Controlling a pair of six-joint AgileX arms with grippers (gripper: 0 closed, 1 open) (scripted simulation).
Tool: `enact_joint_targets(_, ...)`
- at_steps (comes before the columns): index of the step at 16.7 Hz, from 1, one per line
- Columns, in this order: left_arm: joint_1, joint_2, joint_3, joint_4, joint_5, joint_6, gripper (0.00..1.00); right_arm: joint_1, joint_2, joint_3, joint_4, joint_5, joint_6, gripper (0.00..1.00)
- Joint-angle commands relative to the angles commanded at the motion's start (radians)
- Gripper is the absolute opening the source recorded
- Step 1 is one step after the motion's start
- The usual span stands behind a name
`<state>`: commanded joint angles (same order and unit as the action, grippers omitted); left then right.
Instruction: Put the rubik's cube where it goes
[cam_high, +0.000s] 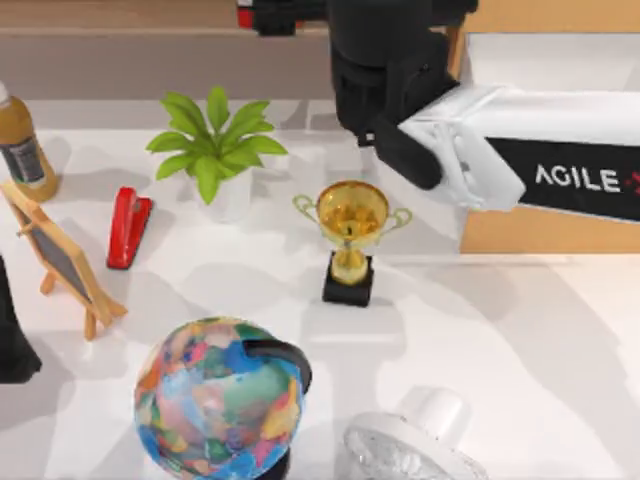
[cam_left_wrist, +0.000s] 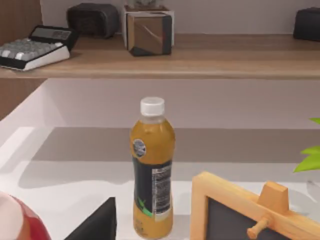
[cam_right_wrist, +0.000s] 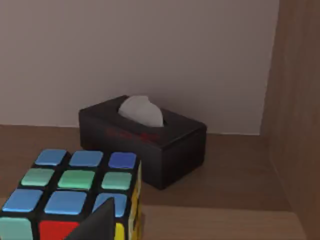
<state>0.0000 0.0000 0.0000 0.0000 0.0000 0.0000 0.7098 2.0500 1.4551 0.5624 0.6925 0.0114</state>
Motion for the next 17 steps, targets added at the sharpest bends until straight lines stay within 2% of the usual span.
enact_joint_targets(4,0.000,0.000,0.000,0.000,0.000,0.000,1.00,0.078,0.278,0.201,0.083,0.113,0.002,1.00)
enact_joint_targets(7,0.000,0.000,0.000,0.000,0.000,0.000,1.00,0.105,0.377,0.280,0.116,0.157,0.004,1.00)
enact_joint_targets(17,0.000,0.000,0.000,0.000,0.000,0.000,1.00,0.091,0.419,0.348,0.092,0.147,0.003,1.00)
